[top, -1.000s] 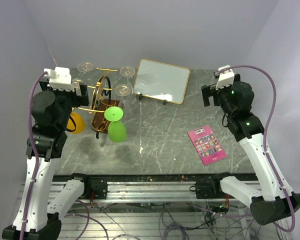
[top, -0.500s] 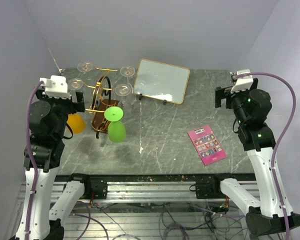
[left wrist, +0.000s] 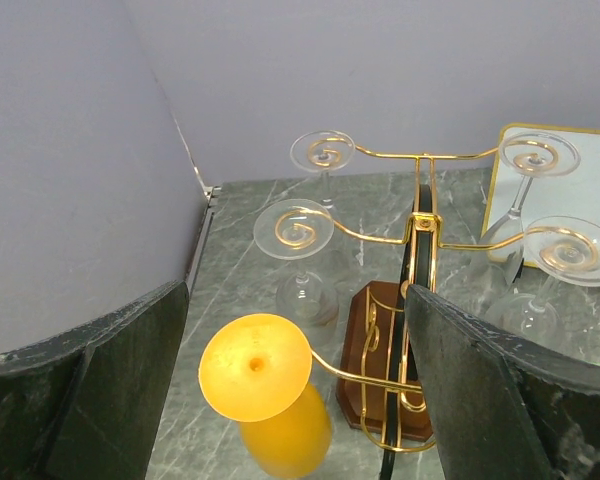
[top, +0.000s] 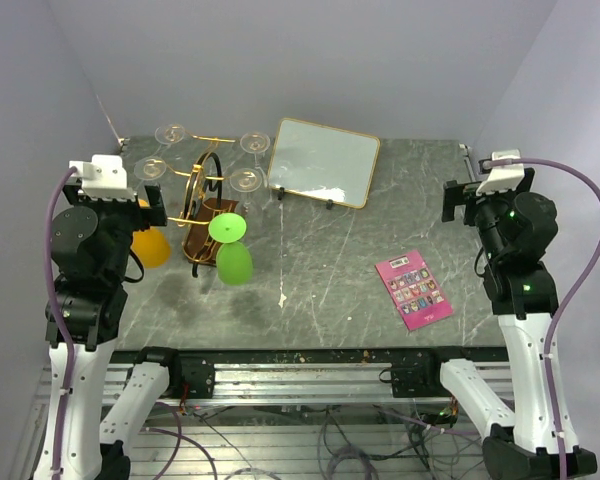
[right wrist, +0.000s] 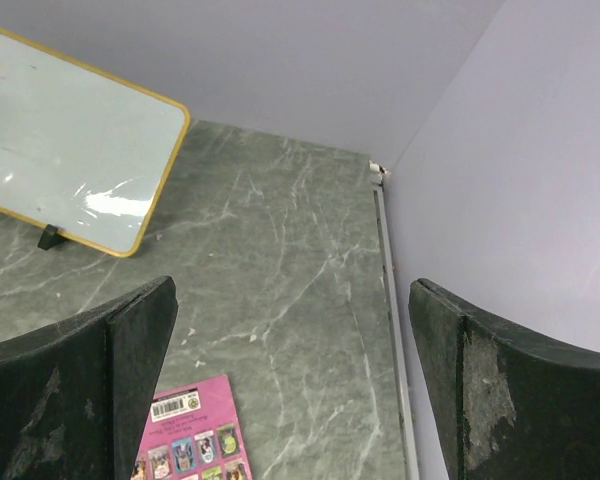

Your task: Place the wine glass upside down on the wine glass rack

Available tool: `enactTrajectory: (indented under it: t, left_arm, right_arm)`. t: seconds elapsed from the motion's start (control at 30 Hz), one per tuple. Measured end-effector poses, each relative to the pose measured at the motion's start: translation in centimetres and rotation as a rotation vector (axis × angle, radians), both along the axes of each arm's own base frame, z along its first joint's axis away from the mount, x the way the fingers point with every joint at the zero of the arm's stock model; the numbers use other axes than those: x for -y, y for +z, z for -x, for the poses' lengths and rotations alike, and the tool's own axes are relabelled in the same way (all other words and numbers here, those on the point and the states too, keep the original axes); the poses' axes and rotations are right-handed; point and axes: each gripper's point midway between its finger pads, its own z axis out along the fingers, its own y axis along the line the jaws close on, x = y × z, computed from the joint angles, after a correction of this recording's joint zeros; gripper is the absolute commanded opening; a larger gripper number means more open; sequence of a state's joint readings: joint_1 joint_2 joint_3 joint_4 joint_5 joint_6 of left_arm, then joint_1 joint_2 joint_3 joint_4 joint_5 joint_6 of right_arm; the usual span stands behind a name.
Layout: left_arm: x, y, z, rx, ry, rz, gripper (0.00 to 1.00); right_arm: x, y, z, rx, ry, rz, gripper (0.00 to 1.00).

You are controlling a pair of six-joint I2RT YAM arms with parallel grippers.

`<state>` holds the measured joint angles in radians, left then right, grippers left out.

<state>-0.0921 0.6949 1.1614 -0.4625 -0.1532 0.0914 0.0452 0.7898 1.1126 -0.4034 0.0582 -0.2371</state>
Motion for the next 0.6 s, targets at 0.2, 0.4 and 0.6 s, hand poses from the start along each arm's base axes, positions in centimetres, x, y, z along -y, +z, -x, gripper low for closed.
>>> enactTrajectory:
  t: [0.2, 0.4, 0.6]
  left_arm:
    - [0.0, -0.3, 0.1, -0.012, 0.0, 0.005, 0.99]
    - [0.0, -1.1, 0.3, -0.042, 0.001, 0.01, 1.0]
    - [0.1, -1.4, 0.3, -0.054, 0.0, 0.013, 1.0]
  right_arm:
    - [0.7, -1.0, 0.0, -0.026, -0.028, -0.022, 1.0]
    - [1.0, -1.6, -0.3, -0.047, -0.044, -0.048, 1.0]
    - [0.7, -2.1, -0.5, -0.07, -0.022, -0.057, 1.0]
